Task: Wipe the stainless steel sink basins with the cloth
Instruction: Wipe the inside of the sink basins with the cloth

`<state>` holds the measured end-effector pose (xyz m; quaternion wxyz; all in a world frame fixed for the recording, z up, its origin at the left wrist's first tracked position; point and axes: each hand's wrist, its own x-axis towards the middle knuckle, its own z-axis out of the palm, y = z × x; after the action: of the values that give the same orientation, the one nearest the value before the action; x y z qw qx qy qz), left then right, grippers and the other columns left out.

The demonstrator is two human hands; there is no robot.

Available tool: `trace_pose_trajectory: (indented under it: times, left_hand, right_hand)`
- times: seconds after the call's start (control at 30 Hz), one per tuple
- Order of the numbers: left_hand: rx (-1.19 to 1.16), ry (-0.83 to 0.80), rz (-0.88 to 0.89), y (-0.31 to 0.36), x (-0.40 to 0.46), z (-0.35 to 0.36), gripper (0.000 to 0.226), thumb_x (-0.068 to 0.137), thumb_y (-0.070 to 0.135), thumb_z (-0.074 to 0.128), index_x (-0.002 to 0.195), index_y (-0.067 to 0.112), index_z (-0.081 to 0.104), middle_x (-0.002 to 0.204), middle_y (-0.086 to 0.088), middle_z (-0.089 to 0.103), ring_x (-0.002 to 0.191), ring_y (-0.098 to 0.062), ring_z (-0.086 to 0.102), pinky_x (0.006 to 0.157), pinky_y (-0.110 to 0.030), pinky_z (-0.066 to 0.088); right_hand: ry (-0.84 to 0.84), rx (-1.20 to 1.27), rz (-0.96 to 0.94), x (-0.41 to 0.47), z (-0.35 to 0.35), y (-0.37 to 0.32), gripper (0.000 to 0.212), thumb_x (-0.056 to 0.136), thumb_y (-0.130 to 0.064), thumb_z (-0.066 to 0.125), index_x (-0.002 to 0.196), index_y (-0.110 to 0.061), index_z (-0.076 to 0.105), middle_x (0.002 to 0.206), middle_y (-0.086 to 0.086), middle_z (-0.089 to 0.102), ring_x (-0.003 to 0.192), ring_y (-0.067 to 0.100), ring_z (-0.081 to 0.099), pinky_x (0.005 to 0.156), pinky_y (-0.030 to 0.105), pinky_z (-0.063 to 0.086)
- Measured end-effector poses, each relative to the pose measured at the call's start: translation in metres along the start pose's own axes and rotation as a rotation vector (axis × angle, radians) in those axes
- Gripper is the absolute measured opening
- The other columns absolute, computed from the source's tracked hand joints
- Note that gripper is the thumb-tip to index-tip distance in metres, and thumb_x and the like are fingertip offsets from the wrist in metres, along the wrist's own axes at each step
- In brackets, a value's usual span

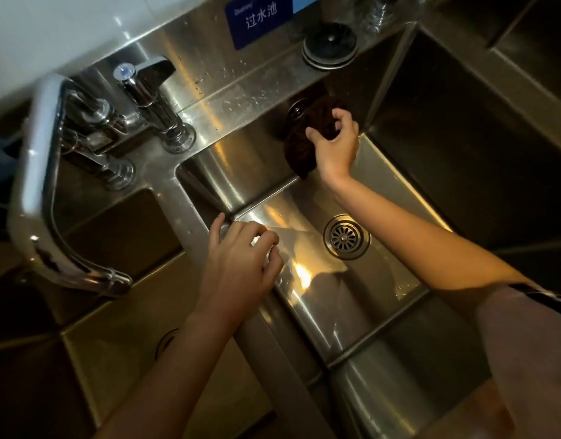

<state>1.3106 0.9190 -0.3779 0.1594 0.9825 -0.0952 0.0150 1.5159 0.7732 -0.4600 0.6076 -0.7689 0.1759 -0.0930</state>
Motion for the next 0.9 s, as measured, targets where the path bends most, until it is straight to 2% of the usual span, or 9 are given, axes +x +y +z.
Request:
trace_pose_trajectory:
  times: [0.1,0.17,0.27,0.4,0.5,0.57,0.67,0.77,0.9]
  left_hand:
    - [0.017,-0.014,0.004,0.0,0.002,0.0,0.022,0.091,0.029,0.047,0.093,0.019,0.067,0.094,0.004,0.062,0.093,-0.015,0.057,0.112,-0.052,0.027]
    - [0.019,-0.019,-0.005,0.0,0.001,-0.001,0.023,0.091,0.03,0.047,0.092,0.019,0.067,0.094,0.004,0.062,0.094,-0.015,0.057,0.113,-0.051,0.026]
    - [0.018,-0.027,-0.013,-0.001,0.001,-0.001,0.024,0.091,0.032,0.046,0.091,0.02,0.067,0.095,0.005,0.061,0.094,-0.015,0.056,0.113,-0.049,0.026]
    - [0.018,-0.018,-0.013,-0.002,0.001,0.0,0.023,0.091,0.031,0.049,0.091,0.019,0.067,0.094,0.004,0.061,0.093,-0.014,0.055,0.112,-0.049,0.027]
    - [0.013,-0.018,-0.014,-0.002,0.0,0.001,0.024,0.091,0.032,0.048,0.092,0.019,0.068,0.094,0.004,0.061,0.094,-0.015,0.056,0.113,-0.048,0.026]
    - [0.014,-0.016,-0.017,-0.002,0.0,0.002,0.024,0.09,0.032,0.047,0.091,0.019,0.068,0.094,0.004,0.062,0.093,-0.015,0.057,0.113,-0.047,0.026]
    - [0.002,-0.008,-0.018,-0.001,0.0,0.001,0.025,0.09,0.034,0.047,0.09,0.02,0.067,0.093,0.004,0.062,0.092,-0.015,0.057,0.112,-0.048,0.027]
    - [-0.004,-0.005,-0.026,0.0,0.001,0.001,0.025,0.089,0.034,0.046,0.088,0.02,0.066,0.091,0.005,0.062,0.091,-0.015,0.057,0.111,-0.048,0.029]
    - [-0.001,-0.011,-0.032,0.002,0.001,0.0,0.026,0.09,0.035,0.044,0.089,0.022,0.066,0.091,0.006,0.061,0.091,-0.013,0.057,0.11,-0.048,0.03]
  right_hand:
    - [-0.063,-0.078,0.155,0.013,0.011,0.048,0.049,0.069,-0.013,0.079,0.112,-0.019,0.056,0.116,0.005,0.056,0.103,0.013,0.054,0.096,0.029,0.045]
    - [-0.088,-0.139,0.237,0.026,0.02,0.087,0.05,0.062,-0.013,0.081,0.105,-0.024,0.056,0.11,0.008,0.06,0.094,0.019,0.06,0.091,0.04,0.05]
    - [-0.094,-0.222,0.317,0.054,0.03,0.15,0.052,0.057,-0.015,0.083,0.093,-0.033,0.05,0.107,0.007,0.062,0.092,0.023,0.062,0.089,0.043,0.052]
    - [-0.061,-0.188,0.401,0.071,0.039,0.179,0.048,0.054,-0.02,0.082,0.083,-0.037,0.047,0.107,0.004,0.064,0.095,0.024,0.064,0.089,0.043,0.053]
    - [-0.031,-0.15,0.366,0.06,0.031,0.154,0.045,0.056,-0.015,0.081,0.076,-0.038,0.048,0.102,0.004,0.065,0.089,0.023,0.066,0.083,0.045,0.055]
    - [-0.007,-0.099,0.326,0.046,0.019,0.108,0.045,0.059,-0.01,0.08,0.083,-0.034,0.05,0.101,0.006,0.064,0.089,0.022,0.064,0.084,0.044,0.055]
    - [0.017,0.03,0.261,0.033,0.003,0.043,0.043,0.067,0.0,0.077,0.095,-0.02,0.051,0.098,0.003,0.058,0.094,0.02,0.061,0.089,0.035,0.052]
    - [0.027,0.132,0.19,0.029,-0.016,-0.002,0.04,0.069,-0.002,0.078,0.095,-0.017,0.052,0.087,-0.005,0.055,0.088,0.019,0.062,0.083,0.038,0.054]
    - [-0.035,0.252,0.114,0.019,-0.031,-0.041,0.037,0.072,-0.006,0.078,0.094,-0.022,0.052,0.098,0.001,0.058,0.09,0.02,0.066,0.073,0.042,0.06]
